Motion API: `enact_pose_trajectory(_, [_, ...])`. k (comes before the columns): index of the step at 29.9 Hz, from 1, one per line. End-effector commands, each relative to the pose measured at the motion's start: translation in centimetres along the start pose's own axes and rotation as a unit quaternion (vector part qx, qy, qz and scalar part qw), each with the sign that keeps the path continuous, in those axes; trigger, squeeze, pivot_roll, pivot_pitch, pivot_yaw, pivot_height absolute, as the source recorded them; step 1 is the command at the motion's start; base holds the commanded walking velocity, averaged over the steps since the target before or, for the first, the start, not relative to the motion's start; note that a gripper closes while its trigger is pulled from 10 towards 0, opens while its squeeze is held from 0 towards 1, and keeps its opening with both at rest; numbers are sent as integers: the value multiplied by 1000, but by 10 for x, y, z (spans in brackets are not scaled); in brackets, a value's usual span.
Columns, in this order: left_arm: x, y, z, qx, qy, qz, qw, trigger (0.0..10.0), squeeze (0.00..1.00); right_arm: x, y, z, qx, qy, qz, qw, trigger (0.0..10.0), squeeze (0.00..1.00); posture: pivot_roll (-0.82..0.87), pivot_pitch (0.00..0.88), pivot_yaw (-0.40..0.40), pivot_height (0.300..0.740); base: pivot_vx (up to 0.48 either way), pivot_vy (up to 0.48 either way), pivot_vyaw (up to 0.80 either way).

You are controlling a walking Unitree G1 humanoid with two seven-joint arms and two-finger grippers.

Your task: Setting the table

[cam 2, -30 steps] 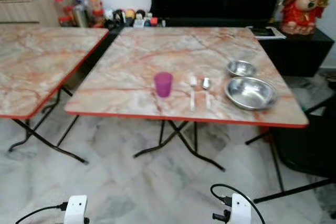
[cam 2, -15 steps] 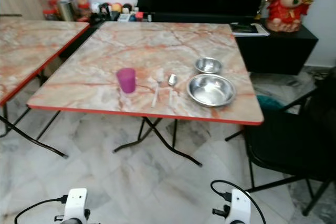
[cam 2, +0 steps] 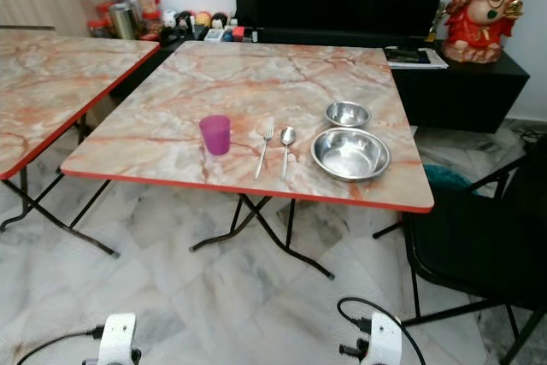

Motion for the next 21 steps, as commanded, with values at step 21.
enact_pose_trajectory(21, [7, 3, -1, 2, -9, 3, 1000, 10000, 0, 3, 3, 0, 7, -10, -3, 1000, 10000, 0, -15, 5, 1, 740, 272, 0, 0])
Point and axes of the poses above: a point about 5 cm out from each wrist's last joint towards the gripper, its own z axis pointing back from the gripper into the wrist, its own y axis along the axis of the wrist's last joint, x = y × z, the point moved 1 cm from there along -z, pointing out of the wrist towards the gripper, and after that the axes turned 14 degrees about z, right-handed, at the moved point
